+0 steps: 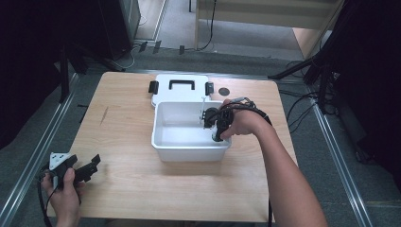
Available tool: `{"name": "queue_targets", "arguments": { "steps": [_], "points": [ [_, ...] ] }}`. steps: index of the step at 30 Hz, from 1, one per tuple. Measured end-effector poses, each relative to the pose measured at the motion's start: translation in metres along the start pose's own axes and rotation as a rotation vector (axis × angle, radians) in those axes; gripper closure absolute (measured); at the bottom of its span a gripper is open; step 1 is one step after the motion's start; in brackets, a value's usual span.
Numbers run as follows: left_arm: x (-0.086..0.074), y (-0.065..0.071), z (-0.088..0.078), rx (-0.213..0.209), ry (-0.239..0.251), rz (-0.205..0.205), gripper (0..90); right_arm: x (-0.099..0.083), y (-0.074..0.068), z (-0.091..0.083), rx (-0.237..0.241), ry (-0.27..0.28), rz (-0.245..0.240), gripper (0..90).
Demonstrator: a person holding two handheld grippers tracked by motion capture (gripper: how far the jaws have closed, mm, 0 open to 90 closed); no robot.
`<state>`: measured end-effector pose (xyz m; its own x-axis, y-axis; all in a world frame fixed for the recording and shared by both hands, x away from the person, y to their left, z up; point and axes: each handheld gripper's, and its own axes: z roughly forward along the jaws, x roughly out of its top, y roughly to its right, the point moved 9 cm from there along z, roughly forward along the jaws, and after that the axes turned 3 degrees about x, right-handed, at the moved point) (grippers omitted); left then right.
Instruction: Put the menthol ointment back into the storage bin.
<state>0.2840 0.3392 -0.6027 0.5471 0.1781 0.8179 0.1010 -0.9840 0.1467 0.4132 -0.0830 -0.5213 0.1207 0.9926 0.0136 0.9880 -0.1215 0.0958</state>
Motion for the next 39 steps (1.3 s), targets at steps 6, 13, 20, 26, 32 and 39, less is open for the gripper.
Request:
{"name": "queue_targets", "arguments": {
  "steps": [6, 13, 20, 26, 32, 39],
  "points": [
    [0.0, 0.0, 0.0, -0.001, 0.0, 0.003, 14.6, 0.005, 0.0, 0.001, -0.011, -0.005, -0.04, 50.9],
    [0.0, 0.0, 0.0, -0.003, -0.001, 0.003, 14.6, 0.011, -0.002, 0.007, 0.023, -0.02, -0.031, 50.9],
    [0.0, 0.0, 0.0, -0.005, -0.001, 0.002, 14.6, 0.015, -0.002, 0.014, 0.032, -0.052, -0.03, 50.8],
    [0.0, 0.0, 0.0, -0.005, -0.002, 0.002, 14.7, 0.013, -0.002, 0.015, 0.036, -0.07, -0.025, 50.8],
    [0.0, 0.001, 0.0, -0.006, -0.002, 0.004, 14.7, 0.013, -0.002, 0.015, 0.029, -0.087, -0.023, 50.4],
    [0.0, 0.001, 0.0, -0.008, -0.004, 0.004, 14.6, 0.013, -0.001, 0.015, 0.028, -0.082, -0.009, 54.4]
  ]
}}
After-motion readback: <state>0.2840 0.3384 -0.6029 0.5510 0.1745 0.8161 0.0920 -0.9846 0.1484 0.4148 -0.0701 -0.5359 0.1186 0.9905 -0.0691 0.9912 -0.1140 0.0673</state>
